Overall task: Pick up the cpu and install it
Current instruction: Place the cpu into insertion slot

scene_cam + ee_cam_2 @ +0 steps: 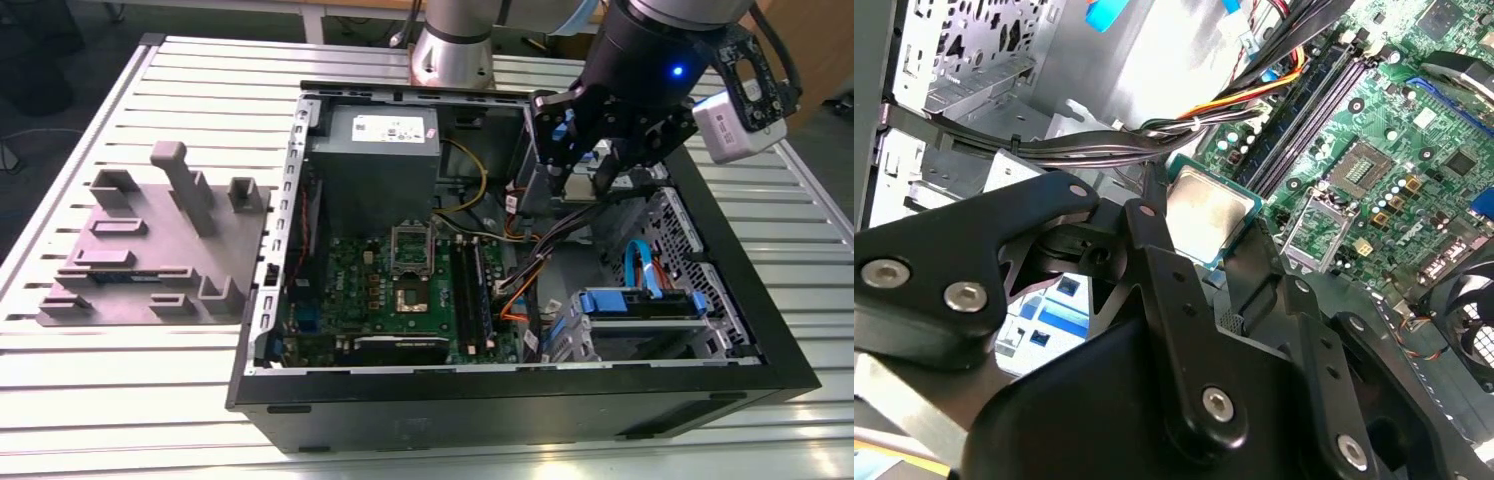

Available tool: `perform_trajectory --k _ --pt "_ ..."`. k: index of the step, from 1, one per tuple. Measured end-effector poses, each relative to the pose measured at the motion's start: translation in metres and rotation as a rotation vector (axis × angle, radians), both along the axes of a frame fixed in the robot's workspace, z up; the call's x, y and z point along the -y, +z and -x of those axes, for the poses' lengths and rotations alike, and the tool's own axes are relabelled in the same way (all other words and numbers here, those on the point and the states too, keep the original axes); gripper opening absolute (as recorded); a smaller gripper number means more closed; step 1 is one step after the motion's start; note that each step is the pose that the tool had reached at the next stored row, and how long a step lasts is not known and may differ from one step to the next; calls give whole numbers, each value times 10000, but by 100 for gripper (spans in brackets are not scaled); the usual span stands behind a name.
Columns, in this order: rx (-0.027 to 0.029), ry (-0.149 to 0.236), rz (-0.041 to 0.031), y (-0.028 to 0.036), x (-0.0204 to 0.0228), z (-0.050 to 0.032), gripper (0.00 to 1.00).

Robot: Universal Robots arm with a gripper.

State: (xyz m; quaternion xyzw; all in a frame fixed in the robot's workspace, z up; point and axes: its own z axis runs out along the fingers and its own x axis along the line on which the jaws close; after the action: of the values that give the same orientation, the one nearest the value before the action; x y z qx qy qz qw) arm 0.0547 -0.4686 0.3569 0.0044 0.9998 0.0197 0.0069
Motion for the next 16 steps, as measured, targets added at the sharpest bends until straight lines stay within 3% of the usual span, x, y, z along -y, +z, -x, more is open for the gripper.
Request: perform_trajectory --k 9,16 --pt "0 -1 0 0 0 6 47" --pt "0 1 -1 -1 0 106 47"
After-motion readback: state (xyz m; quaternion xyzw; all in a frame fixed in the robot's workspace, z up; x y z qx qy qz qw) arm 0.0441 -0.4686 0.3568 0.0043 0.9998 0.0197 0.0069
